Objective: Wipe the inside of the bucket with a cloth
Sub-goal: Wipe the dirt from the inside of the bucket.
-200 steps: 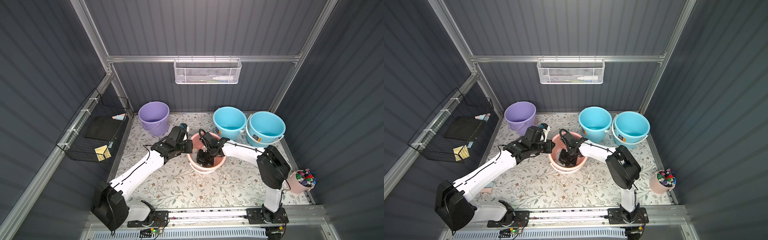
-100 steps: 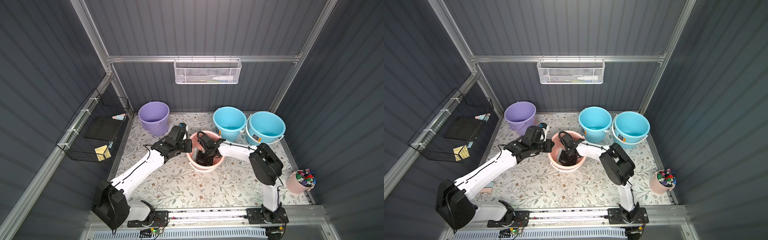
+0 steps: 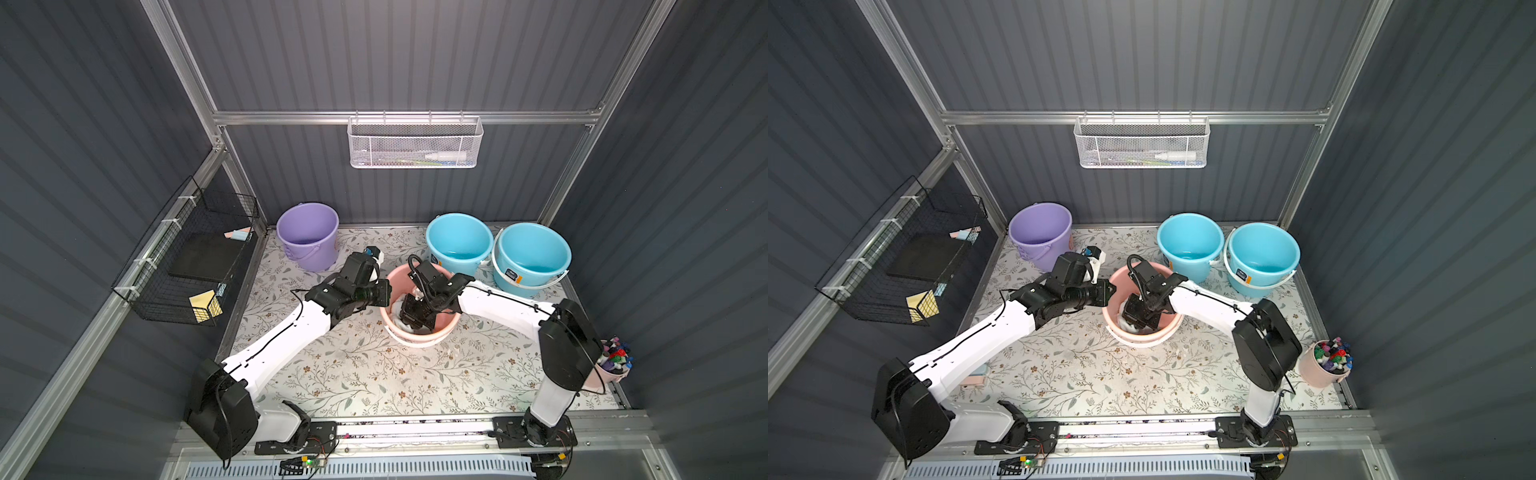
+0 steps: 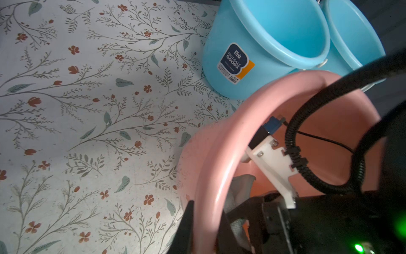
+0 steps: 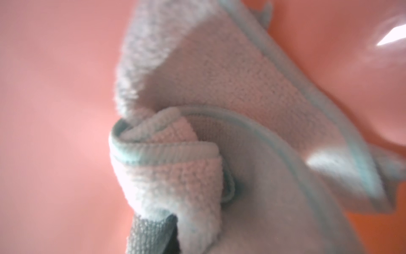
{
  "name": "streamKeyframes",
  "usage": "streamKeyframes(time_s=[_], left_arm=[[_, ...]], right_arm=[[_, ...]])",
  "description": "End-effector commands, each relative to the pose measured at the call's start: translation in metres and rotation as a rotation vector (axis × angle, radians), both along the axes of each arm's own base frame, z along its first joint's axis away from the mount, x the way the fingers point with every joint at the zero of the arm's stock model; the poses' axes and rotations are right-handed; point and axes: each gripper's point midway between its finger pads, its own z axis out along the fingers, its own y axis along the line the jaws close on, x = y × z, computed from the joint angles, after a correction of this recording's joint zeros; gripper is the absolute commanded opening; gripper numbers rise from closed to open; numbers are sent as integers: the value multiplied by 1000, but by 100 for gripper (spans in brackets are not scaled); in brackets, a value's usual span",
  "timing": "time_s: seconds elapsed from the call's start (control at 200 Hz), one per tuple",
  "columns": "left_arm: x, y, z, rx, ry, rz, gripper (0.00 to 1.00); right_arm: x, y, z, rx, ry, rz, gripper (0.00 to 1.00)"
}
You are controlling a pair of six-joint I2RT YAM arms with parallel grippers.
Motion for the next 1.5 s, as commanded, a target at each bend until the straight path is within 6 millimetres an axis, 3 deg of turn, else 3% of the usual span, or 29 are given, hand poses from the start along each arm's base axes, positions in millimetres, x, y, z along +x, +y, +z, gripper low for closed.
streamKeyframes(time_s=[0.0, 0.125, 0.265, 0.43, 0.66, 1.106, 1.496], left_arm=[[4, 4, 7, 4, -15, 13, 0], [5, 3, 5, 6, -11, 10, 0], [5, 3, 5, 8, -11, 9, 0], [5, 1, 7, -2, -13, 1, 0], [5, 0, 8, -6, -13, -5, 0], [3, 0, 13, -14, -19, -10, 0], [4, 0, 14, -13, -18, -8, 0]], right_arm=[[3, -1, 30, 94, 38, -109, 0], [9, 3, 57, 196, 27, -197, 0], [18, 0, 73, 277, 27, -346, 0], [34, -4, 74, 312, 30, -497, 0], [51, 18, 77, 373, 21, -631, 0], [76, 36, 5, 292, 108, -803, 0], [78, 28, -79, 116, 136, -858, 0]])
